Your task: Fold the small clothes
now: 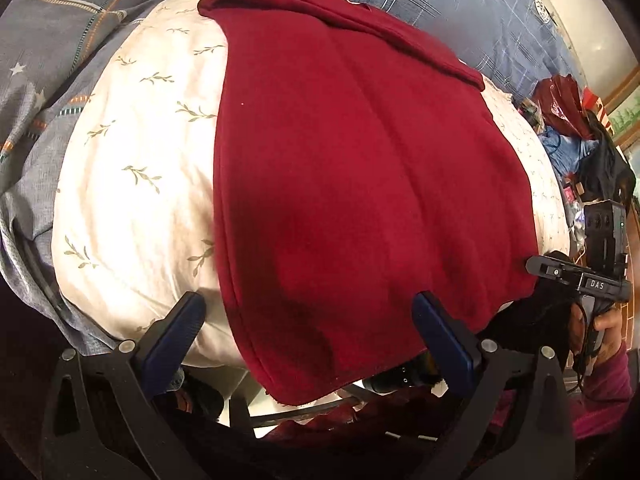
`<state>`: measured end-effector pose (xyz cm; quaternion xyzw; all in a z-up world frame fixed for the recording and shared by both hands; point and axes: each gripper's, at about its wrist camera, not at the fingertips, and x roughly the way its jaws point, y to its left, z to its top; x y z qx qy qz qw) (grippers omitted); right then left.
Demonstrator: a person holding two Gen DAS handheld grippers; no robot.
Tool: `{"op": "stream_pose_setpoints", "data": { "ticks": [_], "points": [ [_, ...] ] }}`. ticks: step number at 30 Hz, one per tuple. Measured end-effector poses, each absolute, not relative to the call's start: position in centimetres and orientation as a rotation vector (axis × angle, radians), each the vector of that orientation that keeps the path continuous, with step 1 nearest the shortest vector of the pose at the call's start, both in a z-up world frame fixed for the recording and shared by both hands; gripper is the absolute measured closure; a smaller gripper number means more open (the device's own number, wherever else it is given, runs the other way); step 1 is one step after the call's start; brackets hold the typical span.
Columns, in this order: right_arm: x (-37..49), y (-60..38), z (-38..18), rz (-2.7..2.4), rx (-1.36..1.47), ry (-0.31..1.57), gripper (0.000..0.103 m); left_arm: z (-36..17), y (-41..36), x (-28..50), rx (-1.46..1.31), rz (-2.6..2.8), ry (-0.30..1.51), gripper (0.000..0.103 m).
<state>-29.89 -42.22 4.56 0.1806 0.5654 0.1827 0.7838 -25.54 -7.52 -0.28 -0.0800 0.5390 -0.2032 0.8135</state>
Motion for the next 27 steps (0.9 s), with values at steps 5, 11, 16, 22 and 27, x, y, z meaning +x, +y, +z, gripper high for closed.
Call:
{"op": "stream_pose_setpoints", "data": {
  "ticks": [5, 11, 16, 22, 27],
  "points": [
    [-30.0, -41.5, 4.4, 0.404, 0.419, 1.196, 0.071, 0.0, -7.1, -25.8, -0.140, -0.401, 1.122, 0.033],
    [-29.3, -41.0, 5.0, 0.456, 0.409, 1.181, 0.091, -0.4, -5.8, -25.7, -0.173, -0.424, 1.145, 0.098],
    [-28.7, -40.7, 7.6, 0.519, 0.428, 1.101, 0.093, 0.9, -5.1, -25.3, -0.222, -0.469, 1.133, 0.099],
    [-26.7, -41.7, 10.8, 0.546, 0.486, 0.972, 0.093, 5.0, -2.8, -23.3, -0.313, -0.498, 1.009, 0.099],
    [-22.7, -42.2, 12.8, 0.513, 0.521, 0.863, 0.093, 8.6, -2.1, -19.1, -0.363, -0.498, 0.885, 0.099]
  ]
}}
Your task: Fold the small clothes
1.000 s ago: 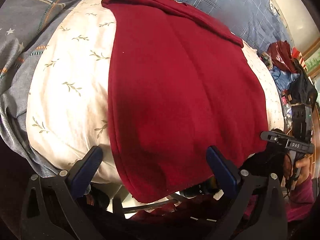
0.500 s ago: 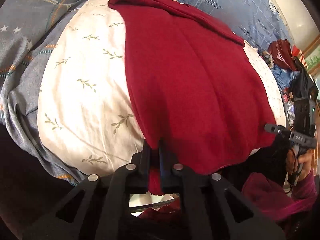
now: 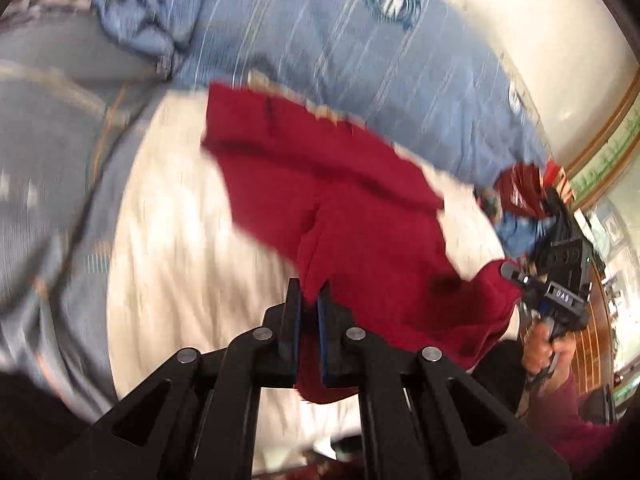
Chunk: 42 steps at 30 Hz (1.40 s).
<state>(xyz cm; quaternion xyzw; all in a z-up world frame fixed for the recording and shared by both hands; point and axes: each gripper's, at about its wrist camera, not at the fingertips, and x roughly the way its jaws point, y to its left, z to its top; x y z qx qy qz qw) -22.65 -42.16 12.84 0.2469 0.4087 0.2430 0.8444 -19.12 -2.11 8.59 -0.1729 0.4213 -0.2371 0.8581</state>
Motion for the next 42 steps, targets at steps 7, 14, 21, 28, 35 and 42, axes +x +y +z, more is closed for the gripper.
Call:
{"op": "stream_pose_setpoints", "data": {
  "ticks": [7, 14, 21, 28, 35, 42],
  "points": [
    [-14.9, -42.7, 15.8, 0.463, 0.491, 0.755, 0.093, 13.5, -2.0, -12.5, -0.385, -0.481, 0.715, 0.099],
    [-5.3, -43.2, 14.5, 0.335, 0.484, 0.765, 0.093, 13.0, -3.7, -2.4, -0.376, -0.386, 0.745, 0.099],
    [2.9, -44.8, 10.0, 0.262, 0.536, 0.866, 0.087, 8.5, -5.3, 5.1, -0.363, -0.301, 0.853, 0.099],
    [4.9, -46.3, 10.4, 0.204, 0.527, 0.819, 0.044, 6.6, -3.0, 5.8, -0.462, -0.280, 0.837, 0.043],
    [-0.3, -44.8, 12.4, 0.198, 0.334, 0.841, 0.044, 7.5, -2.2, -0.5, -0.393, -0.316, 0.814, 0.023],
    [-3.3, -42.8, 8.8, 0.217, 0.330, 0.942, 0.049, 4.2, -3.2, -5.1, -0.383, -0.383, 0.907, 0.023]
  ]
}}
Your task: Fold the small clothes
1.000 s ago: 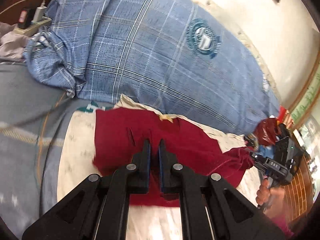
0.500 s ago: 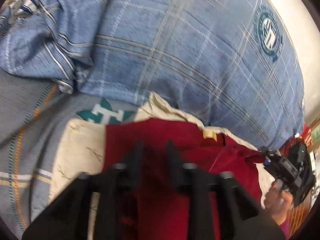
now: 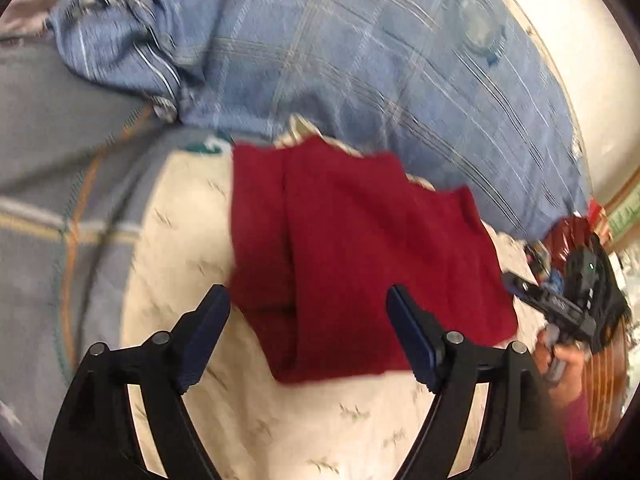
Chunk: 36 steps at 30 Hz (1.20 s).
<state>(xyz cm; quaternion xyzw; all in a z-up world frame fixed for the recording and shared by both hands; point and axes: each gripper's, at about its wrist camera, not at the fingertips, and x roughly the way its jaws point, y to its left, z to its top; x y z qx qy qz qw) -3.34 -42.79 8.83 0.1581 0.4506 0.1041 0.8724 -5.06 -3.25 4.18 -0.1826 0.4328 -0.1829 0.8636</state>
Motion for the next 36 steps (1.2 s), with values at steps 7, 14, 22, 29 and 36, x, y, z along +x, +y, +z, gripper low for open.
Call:
{"op": "stream_pose_setpoints", "data": {
  "ticks": [7, 14, 22, 29, 36],
  "points": [
    [-3.7, -42.7, 7.6, 0.203, 0.329, 0.940, 0.093, 3.1, -5.6, -5.2, -0.306, -0.456, 0.963, 0.077],
    [-5.0, -41.8, 11.8, 0.180, 0.150, 0.851, 0.099, 2.9, -4.4, -7.1, -0.217, -0.413, 0.980, 0.098],
    [-4.1, -42.6, 9.7, 0.081, 0.164, 0.928, 0.085, 3.3, -4.0, -7.6, -0.229, -0.384, 0.987, 0.096],
    [-0.8, -39.6, 12.7, 0.133, 0.107, 0.848, 0.071, 5.6, -3.8, -6.4, -0.252, -0.295, 0.870, 0.053],
    [7.2, -40.5, 6.9, -0.027, 0.162, 0.945, 0.076, 2.7, -5.7, -4.1, -0.171, -0.221, 0.902, 0.051]
  ]
}}
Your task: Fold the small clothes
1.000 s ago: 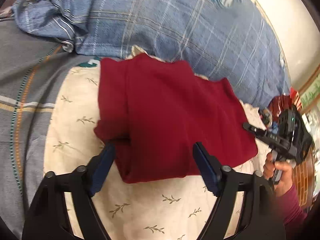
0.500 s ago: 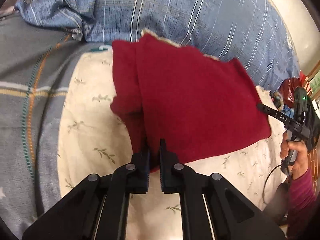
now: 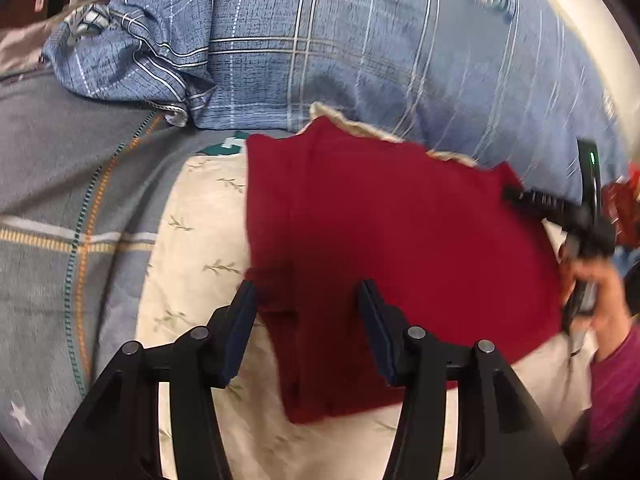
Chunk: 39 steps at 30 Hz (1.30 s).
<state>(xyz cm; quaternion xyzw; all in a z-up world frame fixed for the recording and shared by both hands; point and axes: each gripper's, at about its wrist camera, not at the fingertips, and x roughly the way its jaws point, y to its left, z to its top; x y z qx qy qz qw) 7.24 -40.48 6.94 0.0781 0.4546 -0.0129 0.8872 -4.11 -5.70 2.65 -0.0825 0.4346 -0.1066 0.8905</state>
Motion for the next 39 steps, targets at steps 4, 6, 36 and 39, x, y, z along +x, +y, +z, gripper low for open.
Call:
{"op": "stream_pose_setpoints", "data": {
  "ticks": [4, 6, 36, 39],
  "points": [
    [9.0, -42.0, 5.0, -0.037, 0.219, 0.945, 0.076, 1.4, -5.4, -3.4, -0.174, -0.220, 0.898, 0.039],
    [8.9, -41.9, 5.1, -0.036, 0.207, 0.946, 0.075, 1.2, -5.2, -3.1, -0.178, -0.223, 0.897, 0.036],
    [-3.6, -31.5, 13.3, 0.153, -0.024, 0.863, 0.052, 1.3, -4.9, -4.9, -0.138, -0.175, 0.851, 0.029],
    [-0.9, -28.5, 12.0, 0.206, -0.019, 0.877, 0.052, 1.3, -4.8, -5.0, -0.138, -0.181, 0.851, 0.028]
  ]
}}
